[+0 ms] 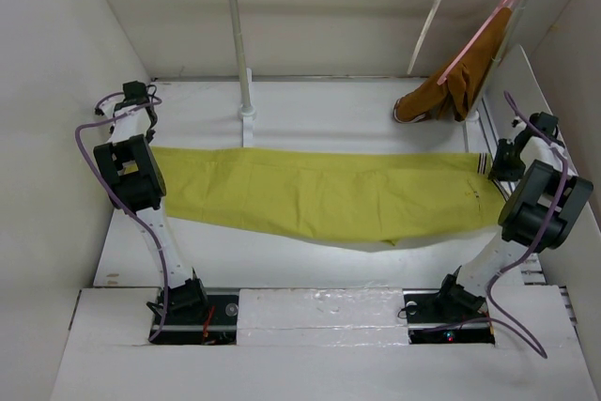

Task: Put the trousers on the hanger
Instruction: Fold the trousers at the center of the board.

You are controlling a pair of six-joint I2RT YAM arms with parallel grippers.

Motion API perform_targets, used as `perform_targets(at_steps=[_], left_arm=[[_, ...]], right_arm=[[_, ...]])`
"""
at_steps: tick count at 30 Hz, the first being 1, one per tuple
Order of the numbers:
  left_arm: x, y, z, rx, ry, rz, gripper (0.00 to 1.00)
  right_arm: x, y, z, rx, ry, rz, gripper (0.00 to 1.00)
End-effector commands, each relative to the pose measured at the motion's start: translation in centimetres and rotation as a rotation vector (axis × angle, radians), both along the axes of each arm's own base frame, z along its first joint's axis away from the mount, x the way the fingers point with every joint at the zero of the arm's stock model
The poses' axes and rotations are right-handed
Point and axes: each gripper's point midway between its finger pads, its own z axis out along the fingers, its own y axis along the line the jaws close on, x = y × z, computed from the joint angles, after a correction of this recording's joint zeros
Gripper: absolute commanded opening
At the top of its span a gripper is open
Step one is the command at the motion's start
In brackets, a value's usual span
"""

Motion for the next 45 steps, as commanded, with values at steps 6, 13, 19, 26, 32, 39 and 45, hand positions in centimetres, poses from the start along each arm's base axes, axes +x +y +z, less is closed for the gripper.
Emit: perform_targets(at_steps=[6, 13, 19, 26, 32, 39, 45], left_arm=[[-0.6, -0.1, 2.4, 0.032, -0.017, -0.003, 0.00], [-1.1, 0.9, 4.7, 0.069, -0.048, 0.037, 0.00], [-1.1, 1.9, 4.9, 0.090, -0.040, 0.061, 0.00], [-0.8, 3.2, 5.2, 0.123, -0.046, 0.130, 0.00], [-0.1, 4.6, 5.1, 0.137, -0.054, 0.153, 0.00], [1.6, 4.7, 6.1, 0.124, -0.127, 0.150, 0.00], [3.3, 4.2, 3.1, 0.081, -0.129, 0.056, 0.00]], right_arm=[[2.0, -1.0, 4.4, -0.045, -0.179, -0.049, 0.00], [1.9, -1.5, 9.7, -0.122, -0.292, -0.104, 0.00], [5.2, -2.8, 8.2, -0.082, -0.291, -0.079, 0.00], [9.5, -3.8, 7.9, -0.043, -0.368, -0.042, 0.00], [11.4, -4.9, 6.1, -0.021, -0.362, -0.068, 0.00], [11.3, -6.2, 7.1, -0.057, -0.467, -0.128, 0.00], [13.6, -5.6, 4.4, 0.026, -0.368, -0.071, 0.15]])
